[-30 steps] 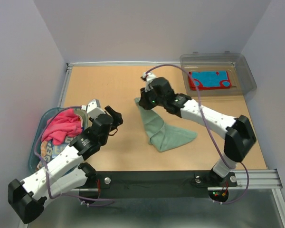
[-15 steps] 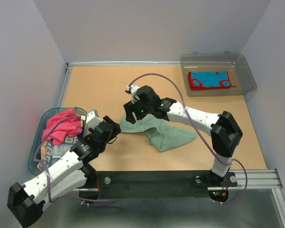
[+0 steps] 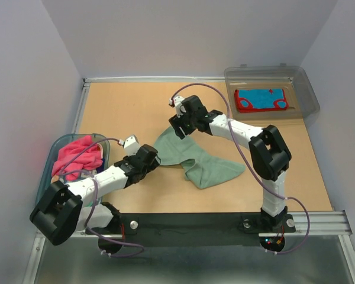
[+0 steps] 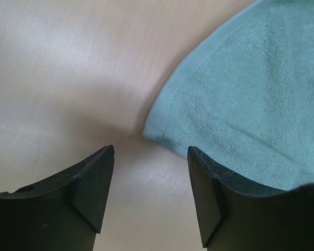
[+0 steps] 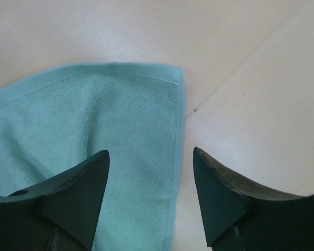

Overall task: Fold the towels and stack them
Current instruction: Flatten out the crumpled towel

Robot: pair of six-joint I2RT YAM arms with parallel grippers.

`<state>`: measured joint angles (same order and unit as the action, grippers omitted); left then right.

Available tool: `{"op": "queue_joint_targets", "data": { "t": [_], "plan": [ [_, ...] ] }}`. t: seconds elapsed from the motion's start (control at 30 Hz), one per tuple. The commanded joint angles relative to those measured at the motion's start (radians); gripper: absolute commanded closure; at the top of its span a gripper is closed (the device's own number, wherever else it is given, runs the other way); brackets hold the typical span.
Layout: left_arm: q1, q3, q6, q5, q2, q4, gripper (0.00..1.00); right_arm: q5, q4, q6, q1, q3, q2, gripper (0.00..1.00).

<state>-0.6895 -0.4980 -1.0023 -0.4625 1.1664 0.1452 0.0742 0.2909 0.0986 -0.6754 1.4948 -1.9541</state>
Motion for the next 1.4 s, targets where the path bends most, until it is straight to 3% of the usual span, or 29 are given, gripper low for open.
{"op": "queue_joint_targets", "data": {
  "t": [0.0, 0.4, 0.9, 0.97, 1.03, 1.13, 1.17, 1.3, 1.37],
  "plan": [
    [0.037, -0.024, -0.001, 0.031, 0.035, -0.093, 0.32, 0.055, -0.019, 0.079, 0.011, 0.102, -0.054, 0.3],
    [0.074, -0.05, 0.036, 0.076, 0.138, -0.13, 0.37, 0.164, -0.03, 0.133, 0.057, 0.222, -0.226, 0.27],
    [0.087, -0.042, 0.05, 0.087, 0.174, -0.137, 0.55, 0.331, -0.03, 0.15, 0.094, 0.297, -0.368, 0.28],
    [0.087, -0.04, 0.051, 0.084, 0.174, -0.137, 0.61, 0.361, -0.03, 0.147, 0.097, 0.305, -0.381, 0.29],
    [0.088, -0.04, 0.053, 0.081, 0.174, -0.137, 0.68, 0.395, -0.03, 0.147, 0.102, 0.309, -0.39, 0.34],
    [0.091, -0.043, 0.059, 0.078, 0.177, -0.136, 0.78, 0.414, -0.03, 0.151, 0.105, 0.317, -0.396, 0.54],
    [0.093, -0.045, 0.065, 0.076, 0.179, -0.134, 0.81, 0.417, -0.029, 0.15, 0.106, 0.317, -0.396, 0.66],
    [0.099, -0.069, 0.09, 0.05, 0.174, -0.102, 0.97, 0.417, -0.029, 0.15, 0.112, 0.318, -0.365, 0.86],
    [0.1, -0.111, 0.135, 0.013, 0.161, -0.078, 1.0, 0.385, -0.029, 0.153, 0.115, 0.312, -0.316, 0.97]
  ]
}}
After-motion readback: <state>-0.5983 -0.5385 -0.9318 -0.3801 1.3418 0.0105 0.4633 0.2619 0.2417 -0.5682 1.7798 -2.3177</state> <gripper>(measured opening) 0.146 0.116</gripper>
